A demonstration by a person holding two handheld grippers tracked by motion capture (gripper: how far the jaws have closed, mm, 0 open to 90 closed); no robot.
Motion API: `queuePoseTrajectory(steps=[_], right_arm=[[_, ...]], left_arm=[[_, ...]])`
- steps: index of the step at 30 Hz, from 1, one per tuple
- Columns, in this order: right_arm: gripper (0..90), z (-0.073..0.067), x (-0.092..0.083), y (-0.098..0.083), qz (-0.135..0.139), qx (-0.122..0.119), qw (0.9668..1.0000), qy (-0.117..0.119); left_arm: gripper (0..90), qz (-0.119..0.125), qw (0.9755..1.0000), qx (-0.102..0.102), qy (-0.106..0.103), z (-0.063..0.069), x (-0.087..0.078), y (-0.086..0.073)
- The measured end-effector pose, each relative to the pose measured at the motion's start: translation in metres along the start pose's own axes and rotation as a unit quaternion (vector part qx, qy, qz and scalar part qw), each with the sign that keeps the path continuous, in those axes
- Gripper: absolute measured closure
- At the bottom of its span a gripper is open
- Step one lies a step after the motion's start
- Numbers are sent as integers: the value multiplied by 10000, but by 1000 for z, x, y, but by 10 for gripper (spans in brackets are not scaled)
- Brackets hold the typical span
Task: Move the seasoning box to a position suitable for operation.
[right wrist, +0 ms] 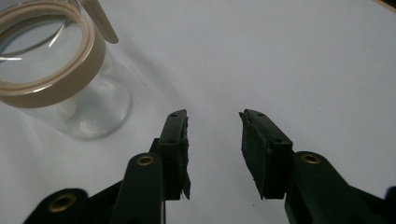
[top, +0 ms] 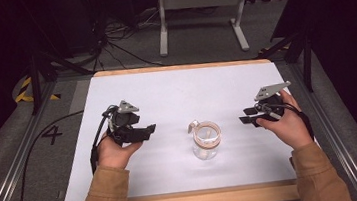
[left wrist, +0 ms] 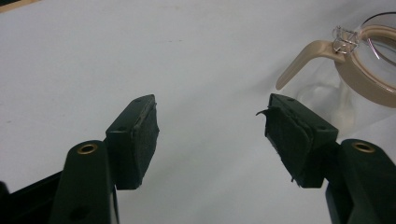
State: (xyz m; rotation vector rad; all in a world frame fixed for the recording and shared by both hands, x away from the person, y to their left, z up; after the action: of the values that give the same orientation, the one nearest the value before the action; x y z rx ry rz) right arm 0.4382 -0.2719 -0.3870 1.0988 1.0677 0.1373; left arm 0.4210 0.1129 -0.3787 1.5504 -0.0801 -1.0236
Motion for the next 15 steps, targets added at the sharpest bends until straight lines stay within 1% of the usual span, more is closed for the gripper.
queuePoseTrajectory(steps=[1,3,4,5,6,7,8,10,11,12,13,14,15], right_arm=[[626,0,0,0,0,0,10000,0],[639,2,0,-5,43,127,9999,46],[643,2,0,-6,30,167,9998,50],[658,2,0,-7,26,178,9998,66],[671,1,0,-8,15,191,9998,97],[681,0,1,-9,-2,222,9997,136],[693,-1,1,-9,-9,206,9996,179],[693,-4,4,-10,-11,110,9997,222],[695,-7,6,-11,-38,52,9995,301],[701,-10,8,-12,-34,-8,9992,409],[718,-12,9,-12,-35,-25,9988,480],[736,-15,12,-14,-37,-22,9983,574],[748,-17,14,-14,-26,-15,9980,630]], left_arm=[[348,0,10000,0,0,0,0,0],[348,26,10000,-34,-16,-1,-1,0],[348,47,10000,-26,-39,-1,-1,1],[348,98,9999,-63,-81,0,-1,2],[348,123,9998,-57,-161,0,-2,3],[348,182,9994,-128,-280,1,-2,5],[348,254,9983,-212,-481,3,-2,6],[348,354,9963,-308,-715,6,-5,10],[348,428,9955,-324,-782,9,-7,12],[348,449,9953,-298,-802,11,-8,13],[347,452,9957,-242,-773,14,-10,14],[347,428,9966,-127,-691,15,-12,15],[346,392,9973,-59,-616,16,-12,15]])
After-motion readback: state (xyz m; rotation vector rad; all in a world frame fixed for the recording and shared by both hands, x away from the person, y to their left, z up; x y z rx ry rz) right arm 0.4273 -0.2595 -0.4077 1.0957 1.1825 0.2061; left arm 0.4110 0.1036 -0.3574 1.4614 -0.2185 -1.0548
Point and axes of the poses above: each handheld gripper's, and its own axes: x roughly forward along the jaws, y roughly out of its top, z roughly to its right, the point moved 5 cm from there along x, roughly forward along the jaws, and after that the axes turned 9 degrees about z, right-handed, at the moved point
